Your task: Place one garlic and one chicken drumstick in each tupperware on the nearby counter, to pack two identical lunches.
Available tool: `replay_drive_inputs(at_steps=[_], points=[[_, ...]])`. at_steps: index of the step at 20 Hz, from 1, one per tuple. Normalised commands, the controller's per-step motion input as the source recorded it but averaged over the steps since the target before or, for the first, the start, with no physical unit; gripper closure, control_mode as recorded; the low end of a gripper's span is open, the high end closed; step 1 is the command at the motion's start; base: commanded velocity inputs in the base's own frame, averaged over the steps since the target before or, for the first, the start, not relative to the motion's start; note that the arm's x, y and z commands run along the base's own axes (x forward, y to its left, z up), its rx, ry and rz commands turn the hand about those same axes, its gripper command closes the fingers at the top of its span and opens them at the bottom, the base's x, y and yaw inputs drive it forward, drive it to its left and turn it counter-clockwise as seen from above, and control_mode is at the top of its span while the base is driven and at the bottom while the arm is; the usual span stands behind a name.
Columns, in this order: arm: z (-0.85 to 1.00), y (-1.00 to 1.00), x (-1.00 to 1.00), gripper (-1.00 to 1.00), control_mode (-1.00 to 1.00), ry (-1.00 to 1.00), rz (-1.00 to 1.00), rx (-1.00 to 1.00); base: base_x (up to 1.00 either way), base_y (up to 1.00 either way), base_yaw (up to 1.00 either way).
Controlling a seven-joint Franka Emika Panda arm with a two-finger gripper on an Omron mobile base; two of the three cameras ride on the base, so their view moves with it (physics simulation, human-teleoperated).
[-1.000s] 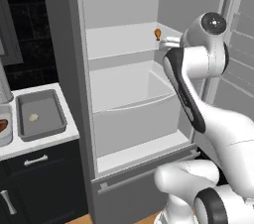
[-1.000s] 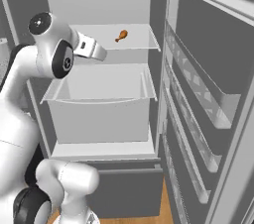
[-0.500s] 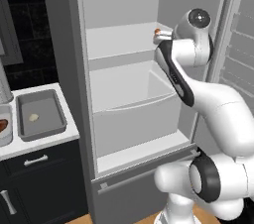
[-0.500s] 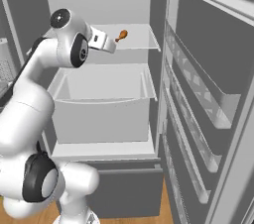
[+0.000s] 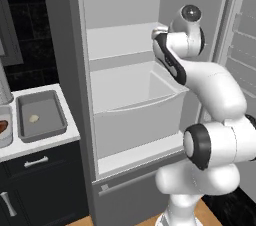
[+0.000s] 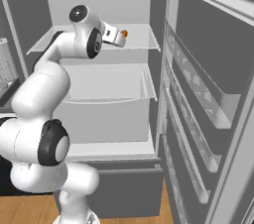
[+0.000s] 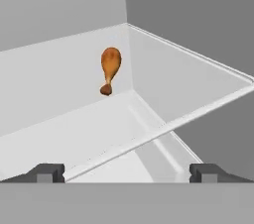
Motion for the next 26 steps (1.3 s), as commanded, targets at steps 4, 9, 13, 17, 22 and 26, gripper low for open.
replay_drive_inputs(at_steps=[4, 9, 13, 17, 22, 26], points=[[-0.18, -0.06, 0.89, -1.0, -1.0, 0.03, 0.0, 0.0, 0.0, 0.0, 0.0], [-0.21, -0.01, 0.9, -1.0, -1.0, 0.01, 0.0, 0.0, 0.0, 0.0, 0.0], [-0.01, -0.02, 0.79, -1.0, -1.0, 0.05, 0.0, 0.0, 0.0, 0.0, 0.0], [0.0, -0.09, 0.72, -1.0, -1.0, 0.05, 0.0, 0.0, 0.0, 0.0, 0.0], [-0.05, -0.09, 0.68, -1.0, -1.0, 0.05, 0.0, 0.0, 0.0, 0.0, 0.0], [-0.28, -0.24, 0.44, 1.0, -1.0, 0.07, 0.0, 0.0, 0.0, 0.0, 0.0]])
